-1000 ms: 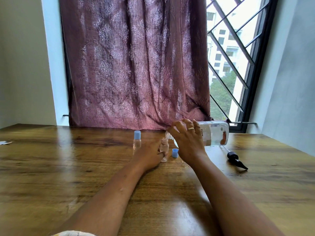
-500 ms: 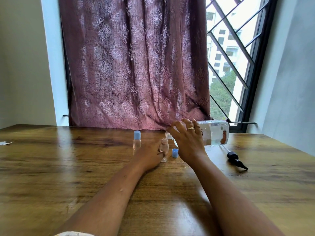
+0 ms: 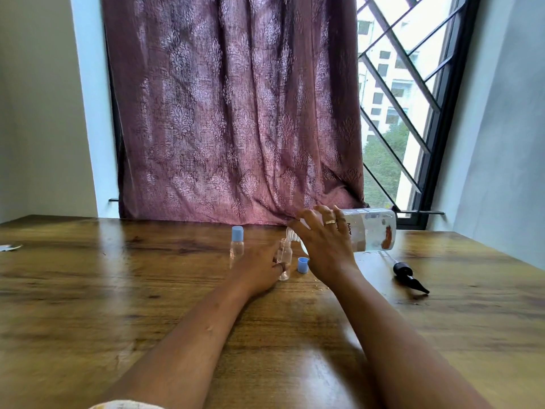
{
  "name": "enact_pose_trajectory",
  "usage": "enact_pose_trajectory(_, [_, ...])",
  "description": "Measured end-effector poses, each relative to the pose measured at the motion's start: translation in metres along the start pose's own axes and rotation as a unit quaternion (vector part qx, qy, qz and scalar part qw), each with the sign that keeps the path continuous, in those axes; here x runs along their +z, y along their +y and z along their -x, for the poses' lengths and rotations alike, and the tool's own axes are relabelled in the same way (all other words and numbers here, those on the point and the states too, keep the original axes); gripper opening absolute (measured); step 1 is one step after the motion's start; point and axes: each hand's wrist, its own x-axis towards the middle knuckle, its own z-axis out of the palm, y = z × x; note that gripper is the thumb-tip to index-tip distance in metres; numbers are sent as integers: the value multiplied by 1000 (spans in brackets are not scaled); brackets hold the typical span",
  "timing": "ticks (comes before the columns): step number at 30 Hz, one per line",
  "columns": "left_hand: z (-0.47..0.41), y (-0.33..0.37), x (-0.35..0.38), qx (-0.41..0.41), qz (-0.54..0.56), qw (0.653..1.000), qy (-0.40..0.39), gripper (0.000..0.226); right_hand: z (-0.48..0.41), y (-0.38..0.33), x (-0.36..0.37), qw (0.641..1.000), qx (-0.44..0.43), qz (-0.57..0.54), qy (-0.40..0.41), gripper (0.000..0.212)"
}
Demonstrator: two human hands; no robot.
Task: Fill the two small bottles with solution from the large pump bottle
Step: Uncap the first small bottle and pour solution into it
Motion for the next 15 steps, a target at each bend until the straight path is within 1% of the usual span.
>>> enact_pose_trajectory(7, [-1, -1, 0, -8, -7, 1000, -1, 44, 0, 0, 0, 1000, -2, 6, -1, 69])
enact_pose_trajectory(15, [-1, -1, 0, -9, -6, 1000, -5, 43, 0, 0, -1, 1000, -3, 3, -2, 71])
